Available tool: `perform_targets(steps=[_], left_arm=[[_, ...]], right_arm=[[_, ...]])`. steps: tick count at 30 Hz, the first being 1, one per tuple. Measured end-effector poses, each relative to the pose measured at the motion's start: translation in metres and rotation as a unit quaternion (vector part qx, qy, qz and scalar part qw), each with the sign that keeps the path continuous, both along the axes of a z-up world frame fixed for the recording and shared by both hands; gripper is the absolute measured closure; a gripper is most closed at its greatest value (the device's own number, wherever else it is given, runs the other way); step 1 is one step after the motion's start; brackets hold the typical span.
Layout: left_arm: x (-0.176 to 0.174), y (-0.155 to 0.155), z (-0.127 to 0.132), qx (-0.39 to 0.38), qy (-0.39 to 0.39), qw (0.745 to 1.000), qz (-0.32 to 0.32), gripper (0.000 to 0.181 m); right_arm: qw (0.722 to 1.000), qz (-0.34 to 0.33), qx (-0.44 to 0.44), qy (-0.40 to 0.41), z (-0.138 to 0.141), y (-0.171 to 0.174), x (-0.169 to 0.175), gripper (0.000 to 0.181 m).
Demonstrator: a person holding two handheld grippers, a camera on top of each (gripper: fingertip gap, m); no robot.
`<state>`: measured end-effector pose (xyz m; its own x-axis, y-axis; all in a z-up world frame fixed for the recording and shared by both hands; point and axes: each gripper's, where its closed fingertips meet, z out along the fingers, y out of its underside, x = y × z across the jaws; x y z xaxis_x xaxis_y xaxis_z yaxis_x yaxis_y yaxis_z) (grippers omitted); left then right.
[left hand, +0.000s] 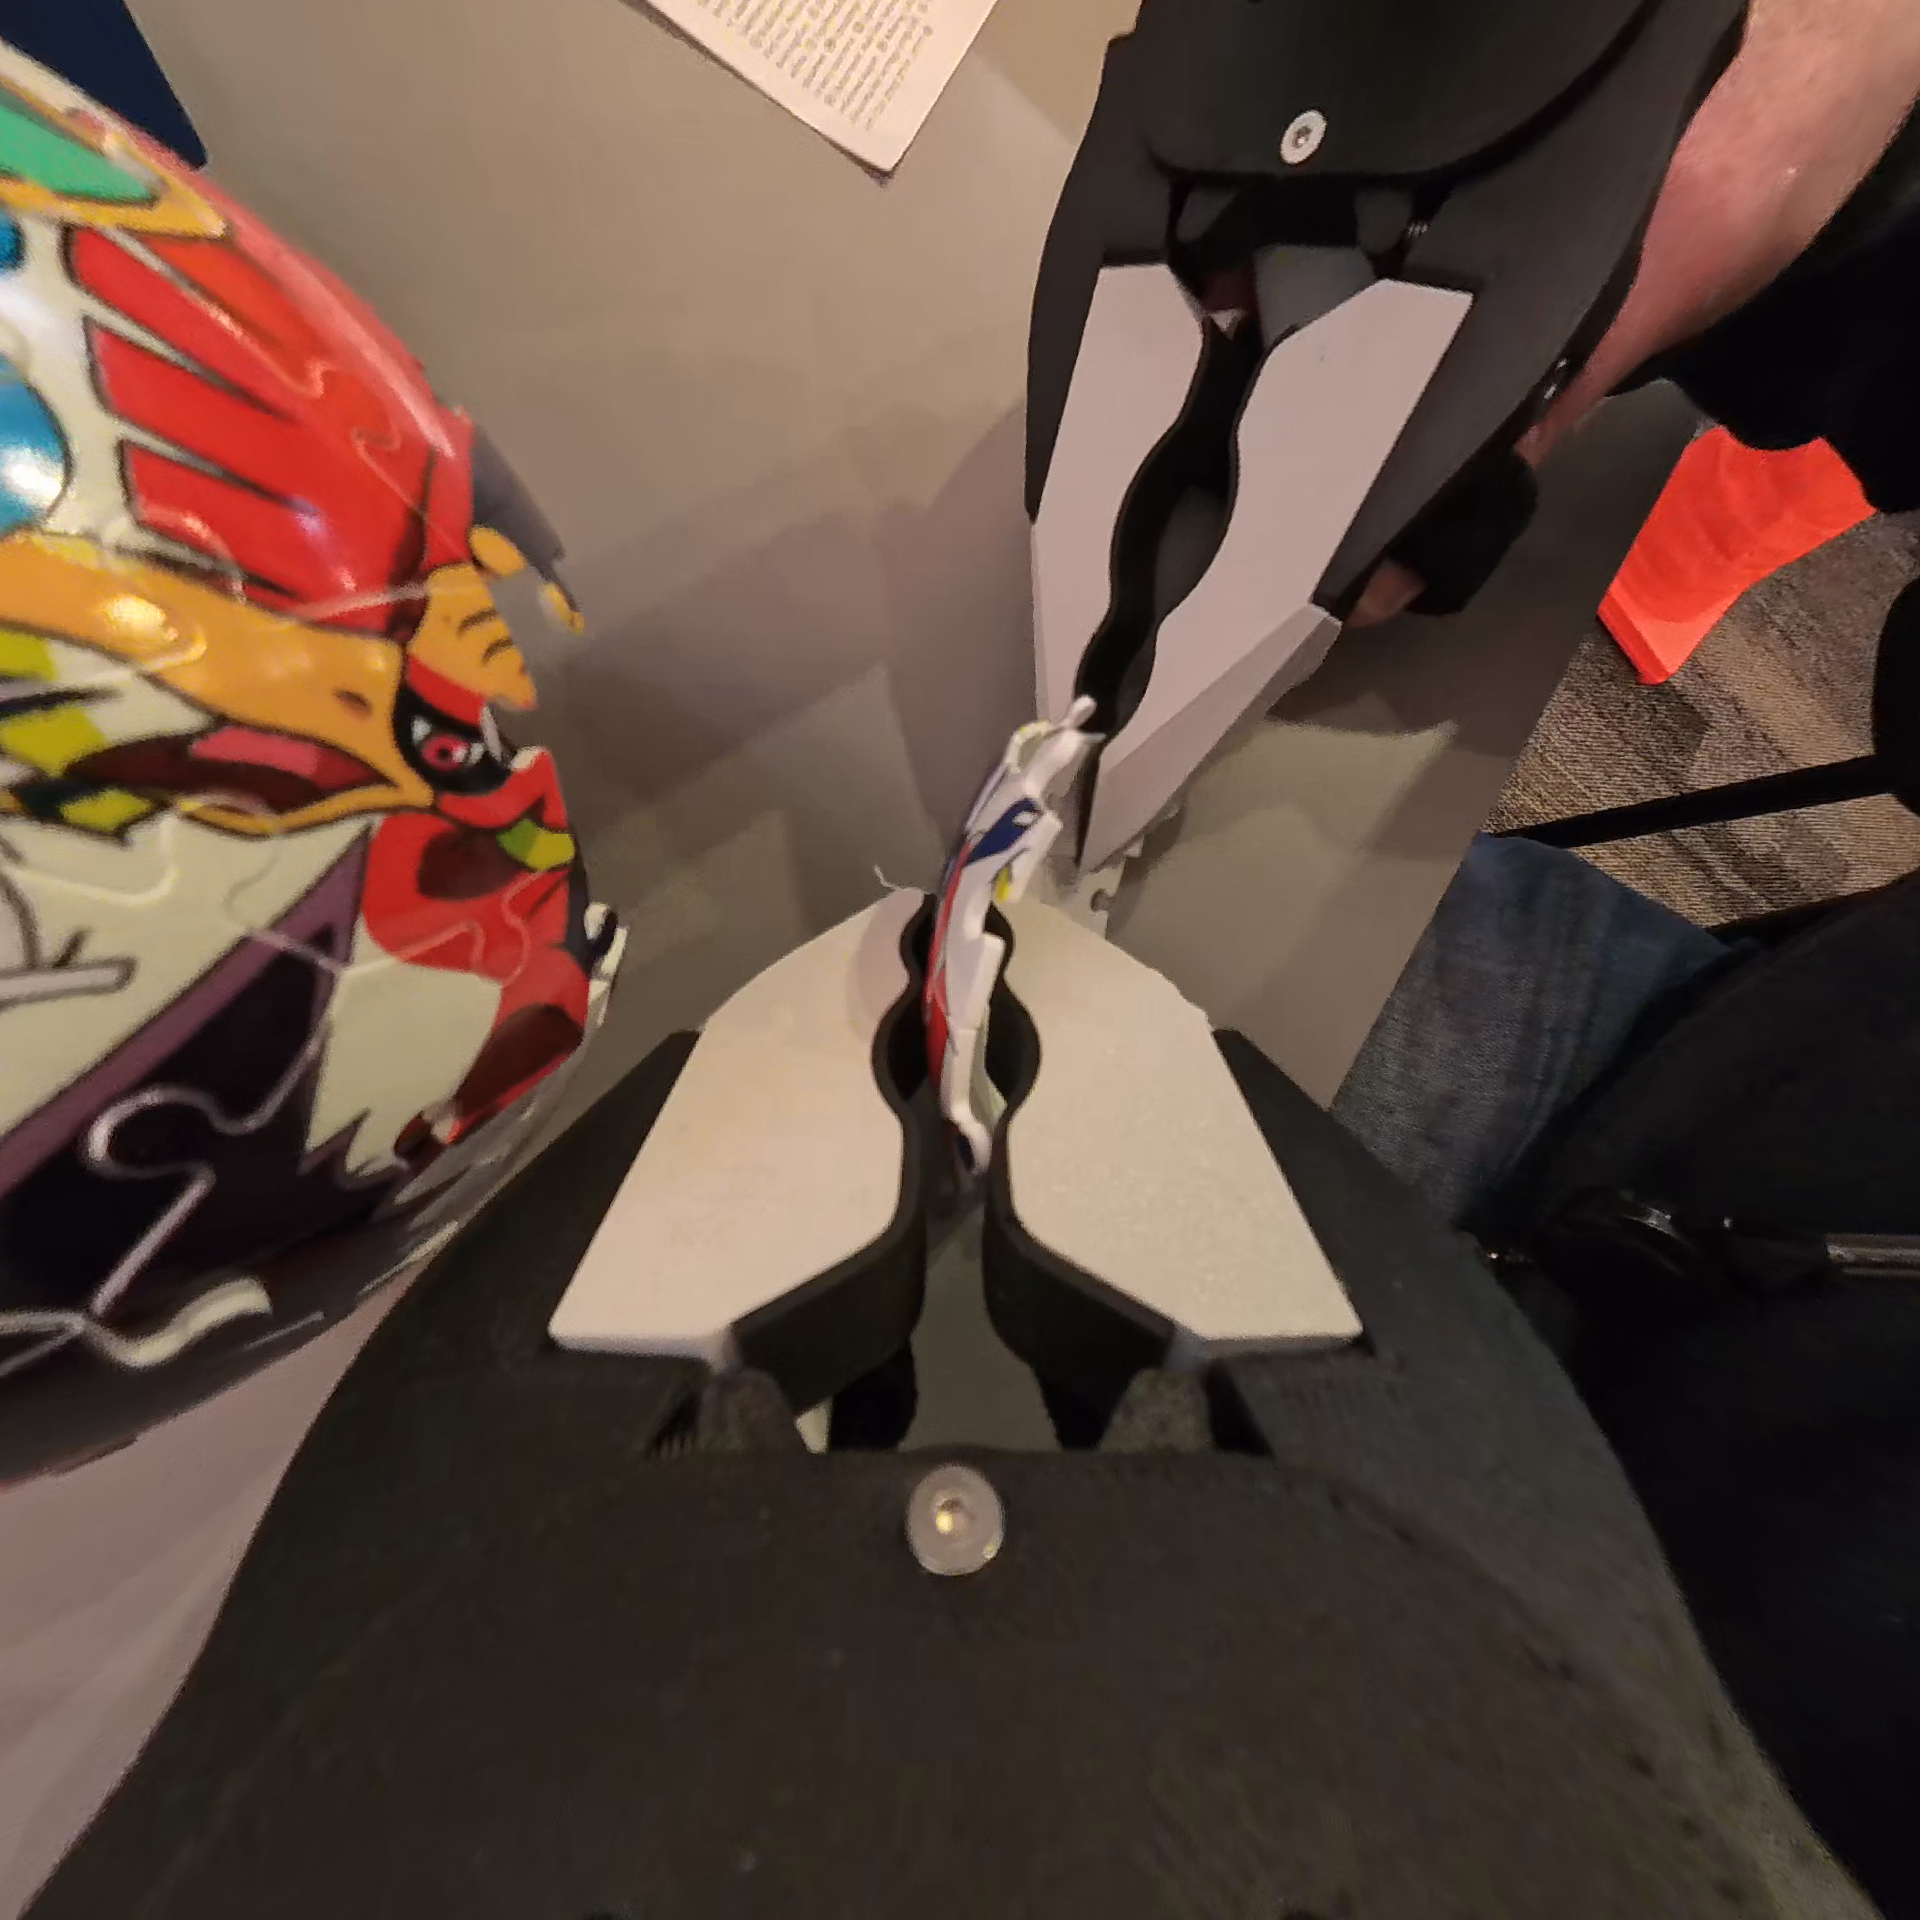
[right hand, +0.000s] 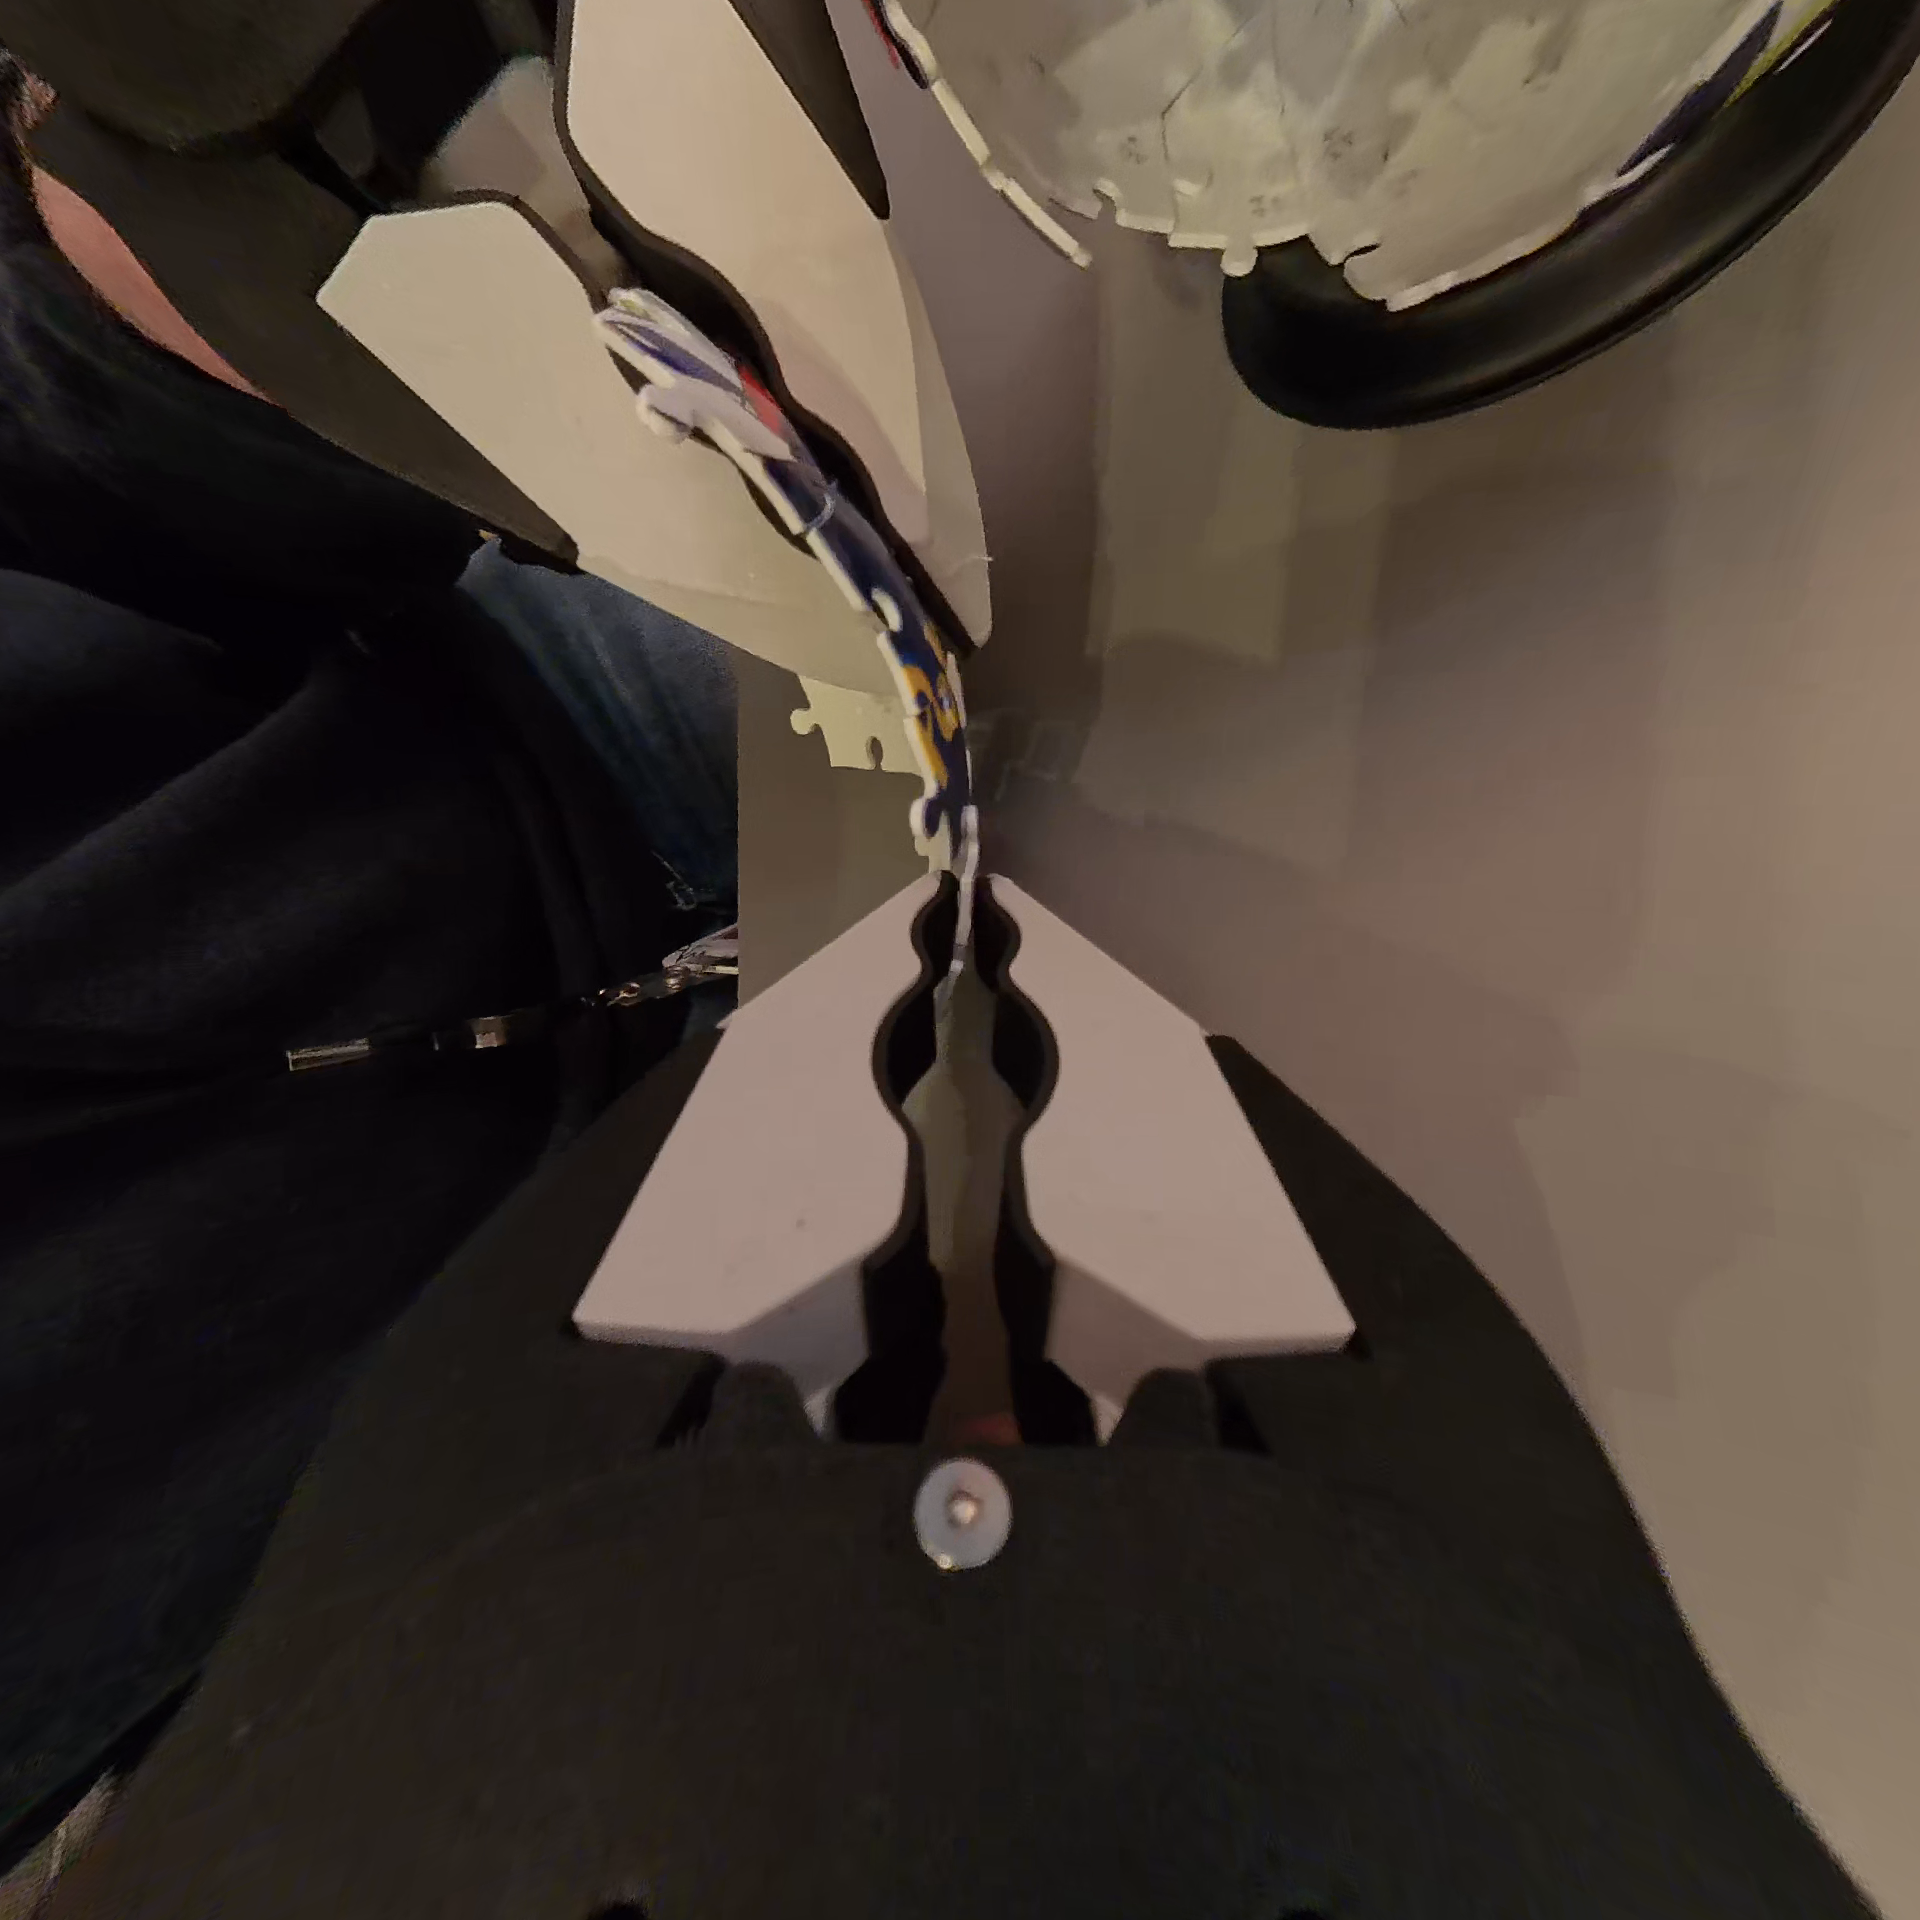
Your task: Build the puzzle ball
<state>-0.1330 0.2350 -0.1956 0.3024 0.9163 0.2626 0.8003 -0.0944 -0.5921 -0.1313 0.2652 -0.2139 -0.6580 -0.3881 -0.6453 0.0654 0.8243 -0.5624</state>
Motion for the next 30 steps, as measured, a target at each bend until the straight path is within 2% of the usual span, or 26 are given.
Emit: perform_targets(steps=[9, 14, 19, 25, 27, 30], left_arm=[[-0.0007, 0.0014, 0.001, -0.009, 0.004, 1.0, -0.015, 0.175], [-0.0014, 0.0013, 0.004, -0.025, 0.013, 0.999, -0.016, 0.175], [-0.0024, 0.0004, 0.0041, -0.046, 0.02, 0.999, -0.016, 0.176], [-0.0018, 0.0007, 0.0054, -0.033, 0.026, 0.999, -0.014, 0.175], [-0.0019, 0.0006, 0.0059, -0.028, 0.027, 0.999, -0.014, 0.175], [-0.0017, 0.0031, 0.0024, -0.026, 0.024, 0.999, -0.016, 0.175]], right_arm=[[1.0, 0.013, 0.005, -0.02, 0.0025, 0.0016, 0.0021, 0.181], [0.999, -0.007, 0.018, -0.048, 0.0054, 0.0007, 0.0034, 0.18], [0.999, -0.013, 0.01, -0.039, 0.0049, -0.0009, 0.0013, 0.181], [0.999, -0.012, -0.004, -0.043, 0.0085, -0.0023, 0.001, 0.179], [0.999, -0.012, 0.0, -0.039, 0.0069, -0.0033, -0.0005, 0.174], [0.999, -0.008, -0.004, -0.032, 0.0063, -0.0041, -0.0004, 0.179]])
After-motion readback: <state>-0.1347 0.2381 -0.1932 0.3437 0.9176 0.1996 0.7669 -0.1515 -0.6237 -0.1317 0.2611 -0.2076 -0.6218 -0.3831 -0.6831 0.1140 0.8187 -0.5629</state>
